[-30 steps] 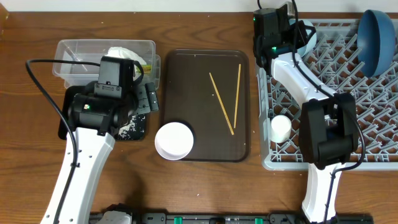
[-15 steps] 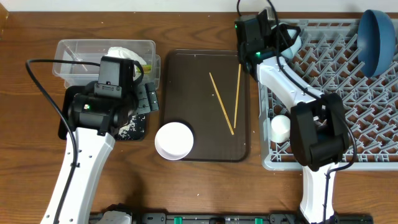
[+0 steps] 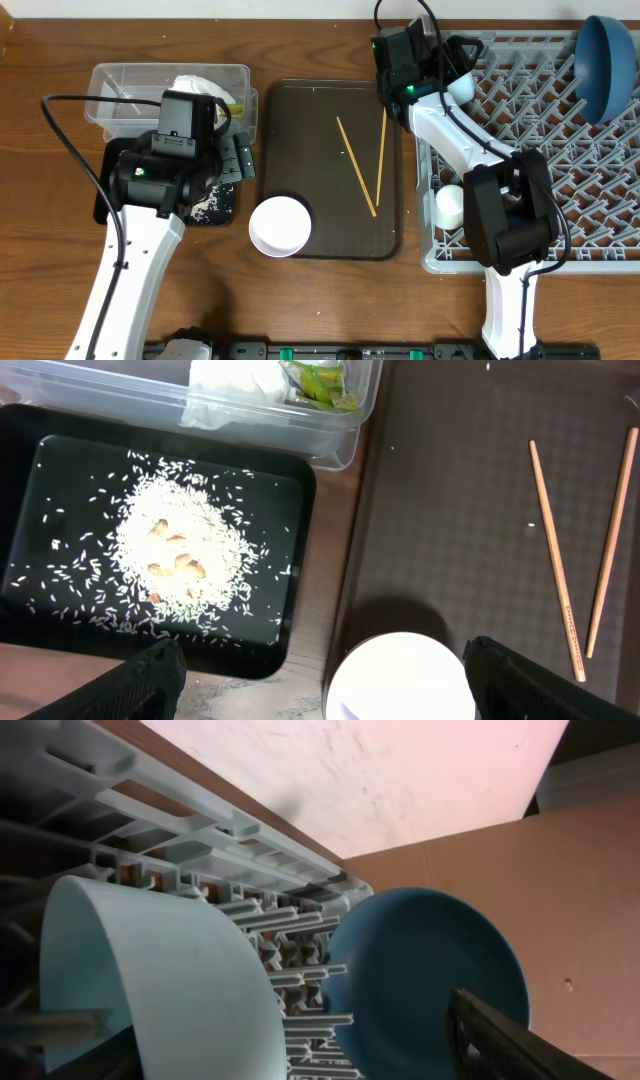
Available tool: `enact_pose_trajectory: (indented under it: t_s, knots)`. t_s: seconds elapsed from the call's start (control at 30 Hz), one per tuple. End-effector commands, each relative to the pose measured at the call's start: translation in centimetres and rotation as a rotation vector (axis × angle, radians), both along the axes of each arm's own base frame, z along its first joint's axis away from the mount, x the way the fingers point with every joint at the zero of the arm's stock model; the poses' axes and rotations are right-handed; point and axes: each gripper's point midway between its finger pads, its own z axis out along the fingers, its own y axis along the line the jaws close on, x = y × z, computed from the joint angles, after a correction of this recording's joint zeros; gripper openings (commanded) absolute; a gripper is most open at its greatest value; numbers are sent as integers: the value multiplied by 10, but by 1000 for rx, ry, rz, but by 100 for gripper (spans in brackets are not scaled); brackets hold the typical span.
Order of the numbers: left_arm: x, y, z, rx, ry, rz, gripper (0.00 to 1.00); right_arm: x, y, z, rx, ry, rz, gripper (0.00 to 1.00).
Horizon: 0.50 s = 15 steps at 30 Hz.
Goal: Sort waste into correct bins and load items into the dishwasher rack
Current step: 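Place the light-blue bowl upright in the rack's back row with the right gripper, then reach the right gripper to the pink-white bowl and grasp its rim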
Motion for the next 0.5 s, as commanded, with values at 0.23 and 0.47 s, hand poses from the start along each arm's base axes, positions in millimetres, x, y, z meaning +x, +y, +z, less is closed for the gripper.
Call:
enact_pose_trajectory:
  t_s: [0.23, 0.47]
  knots:
    - [1, 2, 6, 5, -17, 7, 91, -3, 52, 17, 187, -70, 144, 85]
    - [1, 2, 6, 5, -17, 7, 91, -11, 73, 40, 355, -146, 192, 99]
